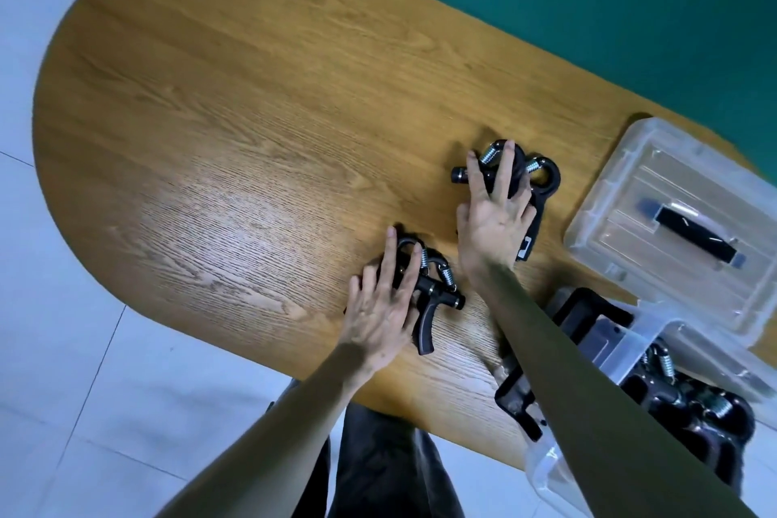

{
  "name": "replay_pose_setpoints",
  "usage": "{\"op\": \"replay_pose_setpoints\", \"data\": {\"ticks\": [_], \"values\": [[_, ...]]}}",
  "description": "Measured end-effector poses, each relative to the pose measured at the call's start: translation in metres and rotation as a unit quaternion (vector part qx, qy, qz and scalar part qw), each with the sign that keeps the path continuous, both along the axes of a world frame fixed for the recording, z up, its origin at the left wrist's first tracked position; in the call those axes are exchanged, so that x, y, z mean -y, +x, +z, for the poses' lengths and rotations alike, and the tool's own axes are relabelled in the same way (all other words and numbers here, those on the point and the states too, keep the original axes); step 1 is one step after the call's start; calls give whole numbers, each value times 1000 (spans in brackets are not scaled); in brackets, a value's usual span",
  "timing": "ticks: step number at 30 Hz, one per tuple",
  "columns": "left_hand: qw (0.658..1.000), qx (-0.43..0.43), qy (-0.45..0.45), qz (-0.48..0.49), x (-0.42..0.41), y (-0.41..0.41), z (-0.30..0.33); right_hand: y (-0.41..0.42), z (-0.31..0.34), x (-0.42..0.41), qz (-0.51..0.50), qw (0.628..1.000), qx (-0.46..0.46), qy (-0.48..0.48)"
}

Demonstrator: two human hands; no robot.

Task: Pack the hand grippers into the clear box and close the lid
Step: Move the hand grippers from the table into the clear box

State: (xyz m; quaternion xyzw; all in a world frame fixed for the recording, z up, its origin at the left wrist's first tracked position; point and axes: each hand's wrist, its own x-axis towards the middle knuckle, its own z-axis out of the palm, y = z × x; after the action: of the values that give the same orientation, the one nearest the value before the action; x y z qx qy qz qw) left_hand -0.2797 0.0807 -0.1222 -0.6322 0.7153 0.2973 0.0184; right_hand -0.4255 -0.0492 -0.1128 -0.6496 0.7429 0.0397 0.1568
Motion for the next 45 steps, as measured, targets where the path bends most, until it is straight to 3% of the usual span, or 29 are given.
{"op": "replay_pose_setpoints", "data": {"ticks": [14, 22, 32, 45], "values": [[999, 49, -12, -13, 3, 10, 31, 11, 38, -52, 18, 999, -6, -49], [996, 28, -77, 21, -16, 30, 82, 25, 116, -112, 50, 993, -39, -104], [990, 6, -138, -24, -42, -21, 192, -13, 205, -210, -82, 984, -72, -137], [982, -24, -154, -109, -96, -151, 203, -119, 206, -290, -239, 963, -39, -117]]}}
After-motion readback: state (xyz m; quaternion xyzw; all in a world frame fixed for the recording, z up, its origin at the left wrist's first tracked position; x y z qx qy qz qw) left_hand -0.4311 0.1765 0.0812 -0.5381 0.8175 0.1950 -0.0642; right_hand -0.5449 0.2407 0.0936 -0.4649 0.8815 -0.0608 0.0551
